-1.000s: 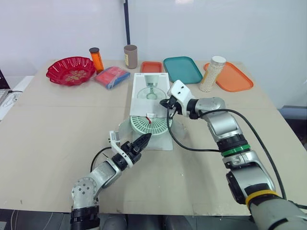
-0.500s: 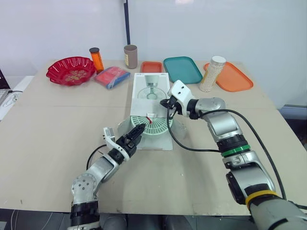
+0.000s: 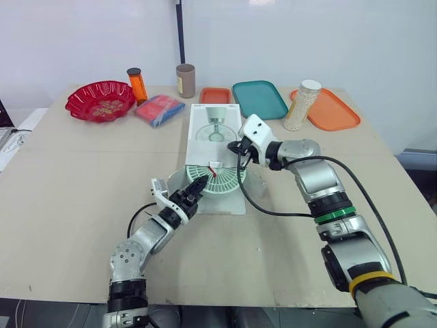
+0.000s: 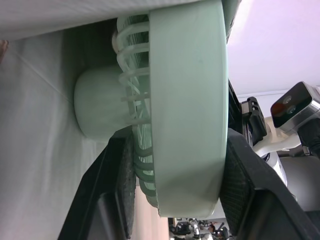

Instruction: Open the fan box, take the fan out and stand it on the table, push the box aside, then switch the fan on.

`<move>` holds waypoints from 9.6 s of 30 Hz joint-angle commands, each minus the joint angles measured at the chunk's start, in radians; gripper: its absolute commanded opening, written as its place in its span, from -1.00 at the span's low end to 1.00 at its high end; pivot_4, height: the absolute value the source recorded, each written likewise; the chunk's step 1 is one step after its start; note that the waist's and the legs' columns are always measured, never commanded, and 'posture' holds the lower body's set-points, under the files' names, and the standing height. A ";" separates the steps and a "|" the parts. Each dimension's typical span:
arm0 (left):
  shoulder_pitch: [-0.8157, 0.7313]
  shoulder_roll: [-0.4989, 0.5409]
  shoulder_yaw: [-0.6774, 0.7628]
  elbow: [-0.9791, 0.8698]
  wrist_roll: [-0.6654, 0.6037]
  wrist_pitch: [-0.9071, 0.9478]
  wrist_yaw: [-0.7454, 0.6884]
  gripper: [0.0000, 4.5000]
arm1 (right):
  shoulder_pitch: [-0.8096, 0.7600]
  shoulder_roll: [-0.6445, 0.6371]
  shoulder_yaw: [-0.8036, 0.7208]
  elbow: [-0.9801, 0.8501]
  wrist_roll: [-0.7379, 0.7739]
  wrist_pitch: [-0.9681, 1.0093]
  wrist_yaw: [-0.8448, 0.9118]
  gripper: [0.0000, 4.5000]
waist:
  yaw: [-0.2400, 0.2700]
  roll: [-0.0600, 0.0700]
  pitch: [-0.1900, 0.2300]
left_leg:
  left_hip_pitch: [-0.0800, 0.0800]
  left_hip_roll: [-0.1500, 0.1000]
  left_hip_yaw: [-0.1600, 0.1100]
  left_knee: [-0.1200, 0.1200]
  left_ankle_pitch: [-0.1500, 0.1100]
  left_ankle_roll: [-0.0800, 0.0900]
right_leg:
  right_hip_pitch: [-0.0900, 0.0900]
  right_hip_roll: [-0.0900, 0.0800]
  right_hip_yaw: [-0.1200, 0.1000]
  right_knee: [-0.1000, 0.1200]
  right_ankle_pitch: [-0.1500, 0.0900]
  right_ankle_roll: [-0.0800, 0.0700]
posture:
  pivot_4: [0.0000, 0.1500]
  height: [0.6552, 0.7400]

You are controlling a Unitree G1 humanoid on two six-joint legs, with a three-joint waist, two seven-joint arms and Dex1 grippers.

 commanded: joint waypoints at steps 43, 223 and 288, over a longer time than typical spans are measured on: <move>0.333 0.652 0.025 -0.368 -0.444 0.242 -0.143 0.96 | 0.014 0.040 0.028 0.054 -0.017 -0.013 -0.005 -1.00 | -0.001 -0.002 0.001 | 0.000 0.003 0.000 -0.002 -0.001 0.000 | -0.002 0.002 0.001 0.000 0.000 -0.002 | 1.00 1.00; -0.323 0.908 -0.724 0.370 2.652 -1.837 0.795 0.02 | 0.036 0.017 -0.020 -0.041 0.010 0.018 -0.057 -1.00 | 0.001 -0.003 0.000 | 0.000 0.011 0.010 -0.016 0.007 -0.004 | -0.017 0.006 0.003 0.008 0.006 -0.012 | 1.00 1.00; 0.327 1.372 -0.360 -0.370 0.960 -1.558 -0.350 0.01 | 0.412 -0.338 -0.126 -0.539 0.390 -0.128 0.408 0.98 | -0.004 -0.001 0.002 | 0.000 0.013 0.014 -0.010 0.007 -0.002 | -0.019 0.007 0.004 0.016 0.004 -0.012 | 1.00 1.00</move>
